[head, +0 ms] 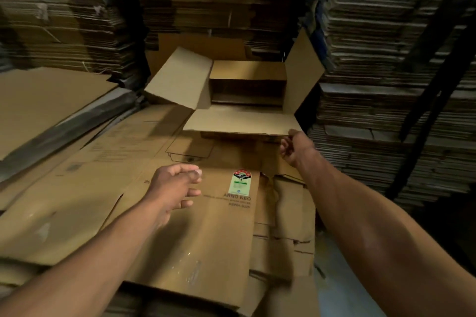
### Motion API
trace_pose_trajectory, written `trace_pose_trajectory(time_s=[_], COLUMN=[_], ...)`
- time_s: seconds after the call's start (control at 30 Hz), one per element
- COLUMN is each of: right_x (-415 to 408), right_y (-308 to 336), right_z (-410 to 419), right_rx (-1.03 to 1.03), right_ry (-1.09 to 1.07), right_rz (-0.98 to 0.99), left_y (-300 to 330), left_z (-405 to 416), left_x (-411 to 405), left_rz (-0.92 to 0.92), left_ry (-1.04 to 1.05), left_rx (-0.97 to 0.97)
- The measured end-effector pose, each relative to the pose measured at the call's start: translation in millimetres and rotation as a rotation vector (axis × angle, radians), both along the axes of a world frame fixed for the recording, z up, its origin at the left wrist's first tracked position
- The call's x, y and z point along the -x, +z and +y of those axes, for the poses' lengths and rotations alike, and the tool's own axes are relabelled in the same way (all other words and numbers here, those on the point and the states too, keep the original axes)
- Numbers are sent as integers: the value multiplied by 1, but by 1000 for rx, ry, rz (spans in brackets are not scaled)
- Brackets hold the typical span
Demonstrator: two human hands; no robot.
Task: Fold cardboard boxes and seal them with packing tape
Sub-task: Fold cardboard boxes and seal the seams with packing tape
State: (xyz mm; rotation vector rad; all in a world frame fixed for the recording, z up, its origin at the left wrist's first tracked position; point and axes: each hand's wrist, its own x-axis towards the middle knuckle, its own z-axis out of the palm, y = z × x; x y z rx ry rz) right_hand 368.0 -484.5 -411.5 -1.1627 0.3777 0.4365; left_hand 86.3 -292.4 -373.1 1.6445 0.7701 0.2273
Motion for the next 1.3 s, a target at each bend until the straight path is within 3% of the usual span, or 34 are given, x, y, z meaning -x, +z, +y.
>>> trace_pose_trajectory(time_s=[0.13, 0.3, 0.57, 0.9, 1.13, 1.2, 1.3], right_x=[41, 147, 386, 638, 719, 731, 738], right_y=[61, 107, 131, 214, 250, 268, 291], right_z=[18, 41, 45, 57, 52, 46, 31], right_rx=[-24, 25, -73, 169, 402, 530, 755], right_ry=[294, 593, 586, 763, 1104, 1235, 1310], right_rz=[-92, -65, 63, 38, -52, -189, -669], left_y=[12, 57, 116, 183, 229, 243, 258], left_z=[-13, -6, 9, 20, 32, 31, 41], left_x=[12, 48, 178, 396, 491, 509, 527], left_rz=[8, -96, -154, -203, -111, -72, -21], left_ry=[-2, 94, 166, 249, 250, 241, 258], left_rx=[86, 317, 530, 357, 171, 116, -20])
